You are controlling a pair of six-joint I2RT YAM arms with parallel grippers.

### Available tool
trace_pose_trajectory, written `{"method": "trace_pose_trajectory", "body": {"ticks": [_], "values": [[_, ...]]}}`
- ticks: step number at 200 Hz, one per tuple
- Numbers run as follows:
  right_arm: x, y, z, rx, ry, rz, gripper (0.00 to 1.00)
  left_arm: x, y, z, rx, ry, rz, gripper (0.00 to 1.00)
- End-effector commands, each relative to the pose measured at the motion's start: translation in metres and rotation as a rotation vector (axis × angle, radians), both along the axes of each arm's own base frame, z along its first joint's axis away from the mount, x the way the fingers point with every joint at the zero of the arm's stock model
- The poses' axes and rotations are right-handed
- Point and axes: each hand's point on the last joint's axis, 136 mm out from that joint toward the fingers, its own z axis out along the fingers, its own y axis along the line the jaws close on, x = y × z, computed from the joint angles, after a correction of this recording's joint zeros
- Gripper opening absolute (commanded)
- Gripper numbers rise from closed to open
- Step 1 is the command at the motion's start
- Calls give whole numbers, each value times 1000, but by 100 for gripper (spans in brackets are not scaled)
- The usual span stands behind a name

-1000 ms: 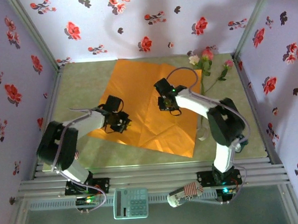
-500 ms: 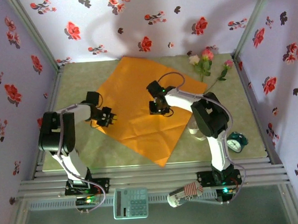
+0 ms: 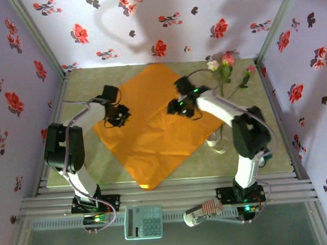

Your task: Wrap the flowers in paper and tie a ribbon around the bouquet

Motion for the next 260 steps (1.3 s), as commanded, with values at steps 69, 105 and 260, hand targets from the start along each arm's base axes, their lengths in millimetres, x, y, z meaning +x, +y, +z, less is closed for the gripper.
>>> {"method": "trace_pose_trajectory", "body": {"ticks": [69,105,260], "values": [[87,-269,-33,-236,161,-592,61,-26,-59,-46,-73,95,-110,15],[110,-293,-52,-284,194,-649,63,-33,-52,-53,-70,114,-116,15],[149,-313,-41,-415,64,-702,0,-48,6,-52,-82,160,-49,14]]}}
